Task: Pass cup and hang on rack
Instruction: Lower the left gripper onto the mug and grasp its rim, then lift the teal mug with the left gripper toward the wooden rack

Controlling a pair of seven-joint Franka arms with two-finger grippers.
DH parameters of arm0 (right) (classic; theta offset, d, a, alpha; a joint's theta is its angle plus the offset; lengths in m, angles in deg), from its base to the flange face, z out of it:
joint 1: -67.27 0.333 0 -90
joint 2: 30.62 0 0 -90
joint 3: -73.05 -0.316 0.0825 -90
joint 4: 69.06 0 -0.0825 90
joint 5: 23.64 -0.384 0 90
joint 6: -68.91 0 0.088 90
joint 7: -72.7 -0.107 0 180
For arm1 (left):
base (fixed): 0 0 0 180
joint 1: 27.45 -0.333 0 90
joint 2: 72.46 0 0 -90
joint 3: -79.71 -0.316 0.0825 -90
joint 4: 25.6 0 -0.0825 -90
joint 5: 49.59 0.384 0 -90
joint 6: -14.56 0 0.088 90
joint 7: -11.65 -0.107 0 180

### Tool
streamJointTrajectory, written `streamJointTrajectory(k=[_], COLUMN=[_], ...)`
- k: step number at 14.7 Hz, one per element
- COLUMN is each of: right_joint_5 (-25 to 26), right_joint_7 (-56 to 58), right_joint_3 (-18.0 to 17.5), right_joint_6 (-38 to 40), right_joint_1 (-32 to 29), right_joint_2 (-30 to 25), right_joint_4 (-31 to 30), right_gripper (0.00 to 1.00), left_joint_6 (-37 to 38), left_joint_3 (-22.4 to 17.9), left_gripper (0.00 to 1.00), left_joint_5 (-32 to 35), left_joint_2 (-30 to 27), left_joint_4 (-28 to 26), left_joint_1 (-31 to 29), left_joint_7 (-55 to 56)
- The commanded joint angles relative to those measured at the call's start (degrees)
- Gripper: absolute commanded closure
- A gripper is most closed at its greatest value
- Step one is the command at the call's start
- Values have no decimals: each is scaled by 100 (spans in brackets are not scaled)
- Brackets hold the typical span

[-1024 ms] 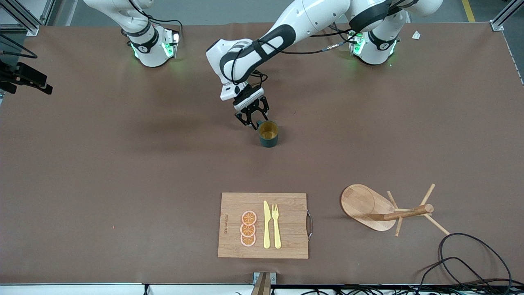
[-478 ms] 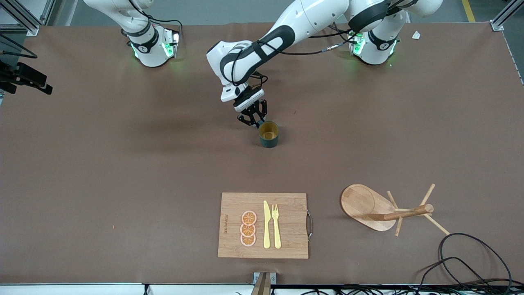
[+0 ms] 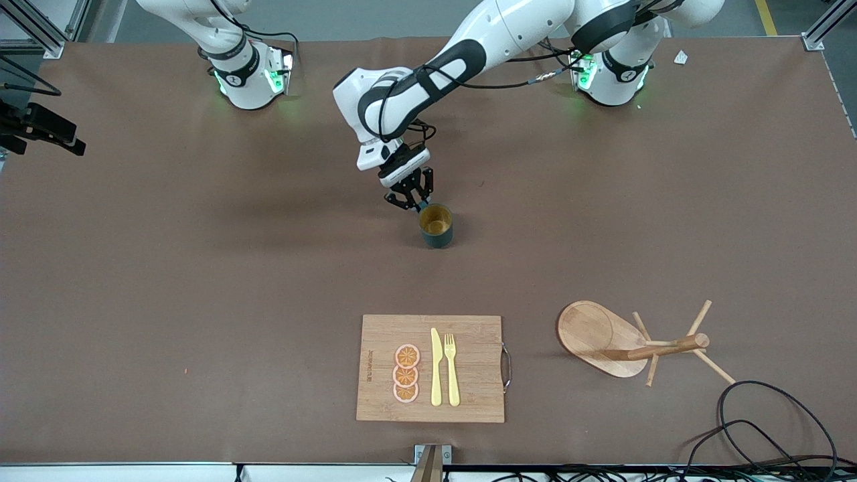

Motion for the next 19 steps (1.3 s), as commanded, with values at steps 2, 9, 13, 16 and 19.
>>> streamJointTrajectory(k=[2, 9, 13, 16, 19], right_joint_5=[-25, -25, 28, 37, 37], right_joint_7=[-60, -33, -25, -16, -16], right_joint_3=[28, 1, 1, 1, 1], right_joint_6=[-8, 36, 0, 0, 0], right_joint_1=[6, 32, 32, 23, 32], right_joint_2=[-70, -70, -70, -70, -70], right_joint_4=[-33, -50, -50, -50, -50], right_gripper=[0, 0, 0, 0, 0], left_joint_6=[36, 10, -60, -411, -526], left_joint_3=[59, 59, 59, 59, 50], left_gripper=[100, 100, 100, 100, 100], left_joint_5=[-952, -3343, -4635, -5566, -6471], left_joint_2=[-811, -2420, -2589, -2589, -2580], left_joint_4=[230, 230, 493, 555, 555], left_joint_1=[-601, -2464, -3580, -4284, -4899], left_joint_7=[-539, -2682, -3309, -3423, -3914])
